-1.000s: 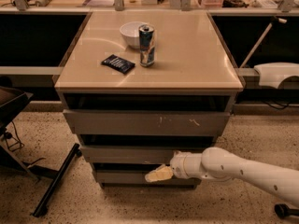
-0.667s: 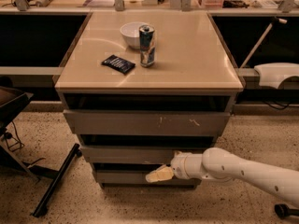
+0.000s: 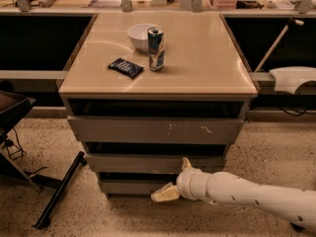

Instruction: Open middle drawer

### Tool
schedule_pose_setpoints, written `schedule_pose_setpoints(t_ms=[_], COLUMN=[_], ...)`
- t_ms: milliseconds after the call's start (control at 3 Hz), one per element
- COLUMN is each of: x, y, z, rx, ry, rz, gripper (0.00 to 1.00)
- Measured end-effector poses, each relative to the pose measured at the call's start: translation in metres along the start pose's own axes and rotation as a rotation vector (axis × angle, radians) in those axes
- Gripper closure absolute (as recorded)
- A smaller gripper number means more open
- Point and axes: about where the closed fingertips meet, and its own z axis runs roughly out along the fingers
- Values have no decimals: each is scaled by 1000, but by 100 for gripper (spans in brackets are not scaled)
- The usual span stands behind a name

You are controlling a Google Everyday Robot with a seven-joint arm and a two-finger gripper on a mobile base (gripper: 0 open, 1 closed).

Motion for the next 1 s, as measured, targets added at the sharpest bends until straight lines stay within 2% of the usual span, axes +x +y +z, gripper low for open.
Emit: schedule_pose_setpoints(t_ms=[333, 667, 1000], x=[3, 3, 30], y=[-7, 0, 34], z=[-1, 8, 47], rx=[54, 57, 36], ry=[-10, -10, 32], rz=[-1, -23, -80], gripper=[0, 0, 0])
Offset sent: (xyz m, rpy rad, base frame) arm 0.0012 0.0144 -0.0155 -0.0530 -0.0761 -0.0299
